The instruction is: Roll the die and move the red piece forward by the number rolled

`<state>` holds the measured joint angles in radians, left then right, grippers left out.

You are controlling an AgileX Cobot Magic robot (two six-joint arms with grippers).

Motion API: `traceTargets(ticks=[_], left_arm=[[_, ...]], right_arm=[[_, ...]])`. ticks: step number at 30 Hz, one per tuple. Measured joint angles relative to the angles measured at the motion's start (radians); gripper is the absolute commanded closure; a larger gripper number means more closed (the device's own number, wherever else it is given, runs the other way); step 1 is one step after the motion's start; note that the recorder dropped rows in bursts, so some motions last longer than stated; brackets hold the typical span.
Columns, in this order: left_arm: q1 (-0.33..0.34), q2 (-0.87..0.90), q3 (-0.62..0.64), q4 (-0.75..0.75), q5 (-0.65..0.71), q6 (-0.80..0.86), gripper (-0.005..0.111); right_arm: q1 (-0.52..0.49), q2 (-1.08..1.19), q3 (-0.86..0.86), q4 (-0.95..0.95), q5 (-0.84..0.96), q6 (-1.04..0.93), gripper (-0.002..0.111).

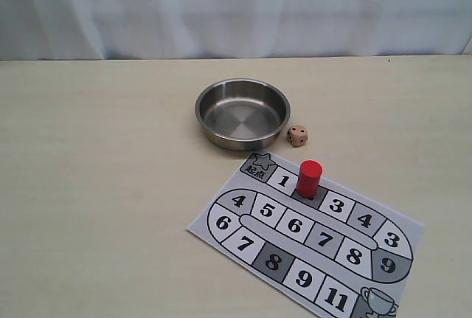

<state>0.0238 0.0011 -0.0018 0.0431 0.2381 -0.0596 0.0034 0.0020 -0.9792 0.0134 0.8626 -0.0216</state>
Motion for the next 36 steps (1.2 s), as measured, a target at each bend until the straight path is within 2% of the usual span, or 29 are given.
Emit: traceTargets(ticks=[8, 16, 36], left_arm=[[0.0, 0.0, 0.0, 0.0, 0.0, 0.0, 0.107], [0.0, 0.0, 0.0, 0.0, 0.0, 0.0, 0.107], [0.0, 0.0, 0.0, 0.0, 0.0, 0.0, 0.107]], right_arm=[[0.0, 0.0, 0.093, 0.0, -0.049, -0.014, 0.104], [0.0, 0.0, 0.283, 0.0, -0.248, -0.021, 0.104], [0.0, 0.001, 0.682, 0.0, -0.535, -0.023, 0.104]])
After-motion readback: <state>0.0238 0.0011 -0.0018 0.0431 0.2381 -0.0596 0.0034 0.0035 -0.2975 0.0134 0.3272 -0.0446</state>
